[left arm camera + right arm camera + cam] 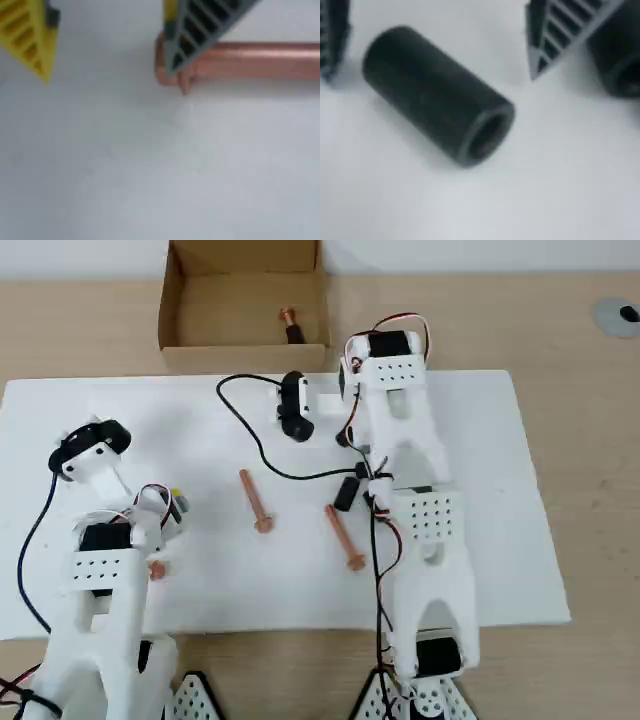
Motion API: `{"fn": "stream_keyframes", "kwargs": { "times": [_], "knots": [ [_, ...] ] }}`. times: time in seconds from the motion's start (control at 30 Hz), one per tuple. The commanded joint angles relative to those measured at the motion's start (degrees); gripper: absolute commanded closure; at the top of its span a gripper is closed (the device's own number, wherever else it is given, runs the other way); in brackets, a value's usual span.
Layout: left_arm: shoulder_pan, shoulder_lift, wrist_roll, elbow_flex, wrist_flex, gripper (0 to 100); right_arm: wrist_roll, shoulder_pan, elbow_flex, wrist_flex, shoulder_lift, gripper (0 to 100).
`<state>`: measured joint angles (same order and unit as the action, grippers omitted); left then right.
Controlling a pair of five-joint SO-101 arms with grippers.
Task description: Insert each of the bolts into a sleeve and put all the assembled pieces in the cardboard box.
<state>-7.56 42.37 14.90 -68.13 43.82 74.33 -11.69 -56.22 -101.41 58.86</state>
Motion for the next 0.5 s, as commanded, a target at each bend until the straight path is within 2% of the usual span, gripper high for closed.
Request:
{"fn": "stream_keyframes", "kwargs": {
  "times": [0.0, 0.47],
  "knots": [
    [-0.1, 0.3, 0.1, 0.1, 0.3, 84, 0.4, -1.2, 0.0, -1.0, 1.8, 83.7],
    [-0.1, 0.3, 0.1, 0.1, 0.3, 84, 0.1, -2.2, -2.0, -1.0, -2.1, 83.3]
  ]
}}
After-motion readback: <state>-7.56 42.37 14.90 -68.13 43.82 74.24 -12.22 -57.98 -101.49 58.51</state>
